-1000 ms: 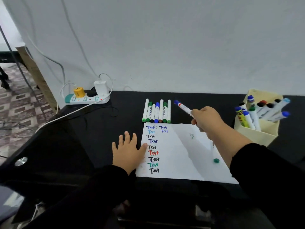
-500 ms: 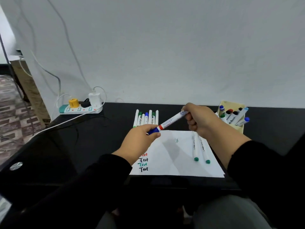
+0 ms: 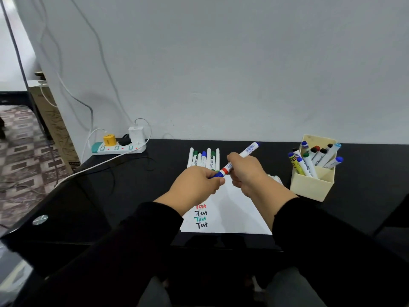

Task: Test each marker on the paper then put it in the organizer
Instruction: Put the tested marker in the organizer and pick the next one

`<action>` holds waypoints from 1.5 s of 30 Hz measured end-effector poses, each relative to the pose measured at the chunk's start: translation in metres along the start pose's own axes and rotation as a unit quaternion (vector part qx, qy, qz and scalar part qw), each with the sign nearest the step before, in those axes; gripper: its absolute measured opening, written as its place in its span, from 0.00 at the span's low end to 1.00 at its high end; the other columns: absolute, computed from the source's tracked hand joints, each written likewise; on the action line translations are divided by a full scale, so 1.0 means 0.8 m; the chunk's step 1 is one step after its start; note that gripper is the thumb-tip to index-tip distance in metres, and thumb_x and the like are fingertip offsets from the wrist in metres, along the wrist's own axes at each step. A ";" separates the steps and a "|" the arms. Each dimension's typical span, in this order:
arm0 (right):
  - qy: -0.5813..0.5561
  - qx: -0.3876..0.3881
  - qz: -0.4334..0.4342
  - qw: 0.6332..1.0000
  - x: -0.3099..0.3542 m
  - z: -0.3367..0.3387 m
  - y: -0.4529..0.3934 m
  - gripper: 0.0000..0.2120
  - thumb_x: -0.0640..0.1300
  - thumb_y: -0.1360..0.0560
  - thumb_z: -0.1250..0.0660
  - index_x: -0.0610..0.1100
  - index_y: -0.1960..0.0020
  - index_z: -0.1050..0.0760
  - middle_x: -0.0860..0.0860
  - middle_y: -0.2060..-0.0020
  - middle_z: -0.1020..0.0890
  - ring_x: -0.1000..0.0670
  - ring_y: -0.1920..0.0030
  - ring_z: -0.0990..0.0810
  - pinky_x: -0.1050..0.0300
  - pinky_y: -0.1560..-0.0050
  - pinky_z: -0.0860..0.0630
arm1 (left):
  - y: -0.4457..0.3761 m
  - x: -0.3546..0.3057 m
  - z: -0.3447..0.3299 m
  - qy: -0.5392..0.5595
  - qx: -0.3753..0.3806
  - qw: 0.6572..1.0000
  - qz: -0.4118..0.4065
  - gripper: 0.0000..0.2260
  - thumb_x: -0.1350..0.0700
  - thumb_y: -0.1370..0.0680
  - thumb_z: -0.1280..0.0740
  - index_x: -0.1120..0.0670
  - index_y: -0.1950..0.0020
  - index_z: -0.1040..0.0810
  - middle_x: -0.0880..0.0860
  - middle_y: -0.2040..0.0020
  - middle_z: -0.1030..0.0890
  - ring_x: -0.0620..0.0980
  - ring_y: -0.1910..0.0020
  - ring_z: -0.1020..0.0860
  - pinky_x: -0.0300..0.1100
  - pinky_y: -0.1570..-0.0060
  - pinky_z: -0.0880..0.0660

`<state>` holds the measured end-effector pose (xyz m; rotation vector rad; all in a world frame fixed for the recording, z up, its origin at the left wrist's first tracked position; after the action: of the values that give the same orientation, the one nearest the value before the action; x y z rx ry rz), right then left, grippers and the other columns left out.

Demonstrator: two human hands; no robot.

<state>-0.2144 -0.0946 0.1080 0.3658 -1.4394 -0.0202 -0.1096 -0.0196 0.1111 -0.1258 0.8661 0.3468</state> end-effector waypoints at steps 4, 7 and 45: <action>-0.023 0.042 0.012 0.999 -0.003 -0.013 -0.007 0.11 0.43 0.22 0.41 0.41 0.62 0.30 0.50 0.79 0.28 0.54 0.76 0.38 0.61 0.71 0.37 | -0.002 0.011 0.004 0.138 0.041 0.989 0.036 0.08 0.55 0.23 0.32 0.59 0.51 0.19 0.52 0.64 0.20 0.47 0.61 0.19 0.41 0.53 0.22; -0.042 0.080 0.026 0.996 -0.005 -0.023 -0.014 0.11 0.42 0.22 0.41 0.41 0.62 0.29 0.47 0.72 0.23 0.54 0.76 0.36 0.61 0.71 0.37 | 0.003 0.020 0.000 0.227 0.084 0.968 0.070 0.08 0.54 0.22 0.34 0.58 0.53 0.20 0.50 0.66 0.21 0.44 0.66 0.19 0.33 0.62 0.23; -0.016 0.010 0.014 1.000 -0.043 -0.016 -0.104 0.05 0.44 0.27 0.29 0.44 0.57 0.23 0.48 0.67 0.25 0.54 0.69 0.32 0.63 0.71 0.33 | -0.057 0.121 0.012 -0.073 -0.128 0.986 0.075 0.12 0.51 0.21 0.37 0.53 0.42 0.22 0.52 0.45 0.20 0.46 0.55 0.27 0.40 0.53 0.31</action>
<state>-0.1894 -0.1626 0.0524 0.3631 -1.4764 0.0100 -0.0290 -0.0359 0.0424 -0.2701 0.6839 0.6003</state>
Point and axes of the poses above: each hand's wrist, its own y-axis away from the middle knuckle, its own z-axis out of the back of the hand, x = y × z, the point moved 6 cm from there along -y, towards the middle knuckle
